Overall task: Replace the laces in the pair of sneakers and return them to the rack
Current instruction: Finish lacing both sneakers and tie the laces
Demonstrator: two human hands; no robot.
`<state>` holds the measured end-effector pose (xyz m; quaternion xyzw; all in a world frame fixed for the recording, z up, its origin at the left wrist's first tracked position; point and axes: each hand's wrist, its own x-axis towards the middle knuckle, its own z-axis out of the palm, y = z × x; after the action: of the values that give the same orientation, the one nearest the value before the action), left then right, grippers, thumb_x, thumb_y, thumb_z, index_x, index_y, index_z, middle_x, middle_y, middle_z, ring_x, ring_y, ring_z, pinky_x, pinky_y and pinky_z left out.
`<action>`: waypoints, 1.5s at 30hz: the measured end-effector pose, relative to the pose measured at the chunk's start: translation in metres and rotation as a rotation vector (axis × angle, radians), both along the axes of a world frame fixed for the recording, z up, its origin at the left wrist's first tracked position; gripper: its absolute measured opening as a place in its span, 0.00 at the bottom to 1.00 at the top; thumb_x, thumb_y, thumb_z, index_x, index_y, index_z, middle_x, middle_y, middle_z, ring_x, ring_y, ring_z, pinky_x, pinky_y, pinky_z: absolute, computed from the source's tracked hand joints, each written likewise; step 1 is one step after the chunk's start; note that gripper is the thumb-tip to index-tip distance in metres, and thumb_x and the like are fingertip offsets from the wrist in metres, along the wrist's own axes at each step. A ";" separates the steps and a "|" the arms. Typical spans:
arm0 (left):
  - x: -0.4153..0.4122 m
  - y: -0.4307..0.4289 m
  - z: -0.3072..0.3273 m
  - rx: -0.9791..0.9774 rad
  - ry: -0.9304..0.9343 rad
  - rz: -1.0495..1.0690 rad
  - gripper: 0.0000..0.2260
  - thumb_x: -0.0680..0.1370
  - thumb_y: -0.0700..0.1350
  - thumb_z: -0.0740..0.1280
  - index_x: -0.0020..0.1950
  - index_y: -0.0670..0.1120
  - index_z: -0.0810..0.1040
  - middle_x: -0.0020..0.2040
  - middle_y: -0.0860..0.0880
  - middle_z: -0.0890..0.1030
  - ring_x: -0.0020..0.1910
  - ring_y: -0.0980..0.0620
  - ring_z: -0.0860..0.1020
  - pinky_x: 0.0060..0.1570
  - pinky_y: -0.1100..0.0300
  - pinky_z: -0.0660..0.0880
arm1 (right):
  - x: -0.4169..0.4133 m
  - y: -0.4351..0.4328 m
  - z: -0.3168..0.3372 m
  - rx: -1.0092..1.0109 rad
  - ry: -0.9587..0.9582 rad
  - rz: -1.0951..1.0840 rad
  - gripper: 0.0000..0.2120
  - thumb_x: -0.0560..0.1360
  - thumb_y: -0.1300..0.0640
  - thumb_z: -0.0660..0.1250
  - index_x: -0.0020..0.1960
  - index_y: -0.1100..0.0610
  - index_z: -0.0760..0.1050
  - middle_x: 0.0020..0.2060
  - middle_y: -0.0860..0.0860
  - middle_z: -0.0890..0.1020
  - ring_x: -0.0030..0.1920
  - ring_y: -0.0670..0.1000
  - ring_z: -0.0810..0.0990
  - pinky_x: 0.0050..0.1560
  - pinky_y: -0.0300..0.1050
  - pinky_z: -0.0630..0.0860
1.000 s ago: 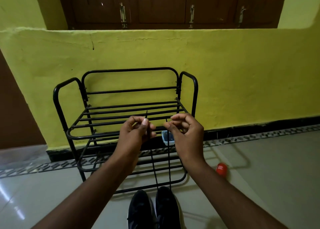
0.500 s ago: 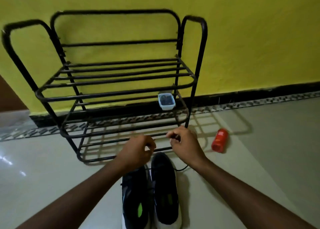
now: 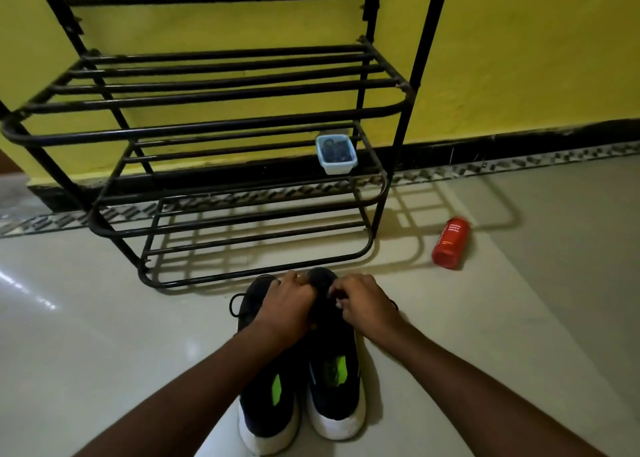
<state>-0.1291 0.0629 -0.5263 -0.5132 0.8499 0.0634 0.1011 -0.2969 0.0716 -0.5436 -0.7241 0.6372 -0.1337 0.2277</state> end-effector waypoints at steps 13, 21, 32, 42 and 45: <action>-0.005 0.004 0.003 0.023 -0.017 0.011 0.21 0.77 0.51 0.71 0.68 0.47 0.74 0.68 0.47 0.73 0.69 0.43 0.66 0.65 0.48 0.66 | -0.013 -0.004 0.004 -0.144 0.089 0.095 0.13 0.69 0.66 0.67 0.51 0.54 0.80 0.49 0.51 0.81 0.55 0.54 0.76 0.54 0.48 0.75; 0.003 0.008 0.016 0.011 0.166 0.140 0.13 0.81 0.48 0.65 0.65 0.55 0.78 0.63 0.50 0.79 0.66 0.47 0.73 0.68 0.44 0.63 | -0.018 0.002 0.021 -0.276 -0.255 -0.068 0.08 0.75 0.62 0.70 0.51 0.56 0.86 0.44 0.50 0.86 0.47 0.49 0.83 0.52 0.45 0.80; 0.014 0.032 0.164 -0.025 1.501 0.364 0.03 0.82 0.37 0.66 0.55 0.39 0.77 0.43 0.46 0.87 0.47 0.51 0.86 0.49 0.59 0.82 | 0.008 0.020 0.163 -0.363 -0.997 -0.257 0.04 0.79 0.68 0.67 0.49 0.62 0.80 0.38 0.55 0.86 0.39 0.53 0.87 0.45 0.43 0.82; 0.015 0.071 0.260 -0.196 1.601 0.299 0.02 0.80 0.42 0.69 0.49 0.46 0.81 0.45 0.50 0.83 0.47 0.56 0.81 0.48 0.64 0.78 | 0.025 0.050 0.275 -0.611 -1.039 -0.214 0.06 0.75 0.63 0.74 0.49 0.54 0.83 0.42 0.49 0.86 0.46 0.44 0.85 0.48 0.39 0.81; 0.011 0.078 0.275 -0.220 1.584 0.311 0.02 0.80 0.43 0.69 0.48 0.47 0.82 0.44 0.49 0.83 0.48 0.52 0.81 0.50 0.59 0.79 | 0.025 0.057 0.294 -0.635 -1.075 -0.204 0.11 0.73 0.65 0.75 0.52 0.52 0.82 0.40 0.51 0.86 0.45 0.46 0.86 0.48 0.41 0.82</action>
<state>-0.1176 0.1413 -0.2513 -0.4352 0.5898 0.3369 -0.5910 -0.2720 0.1289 -0.2500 -0.5236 0.4290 -0.6822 0.2762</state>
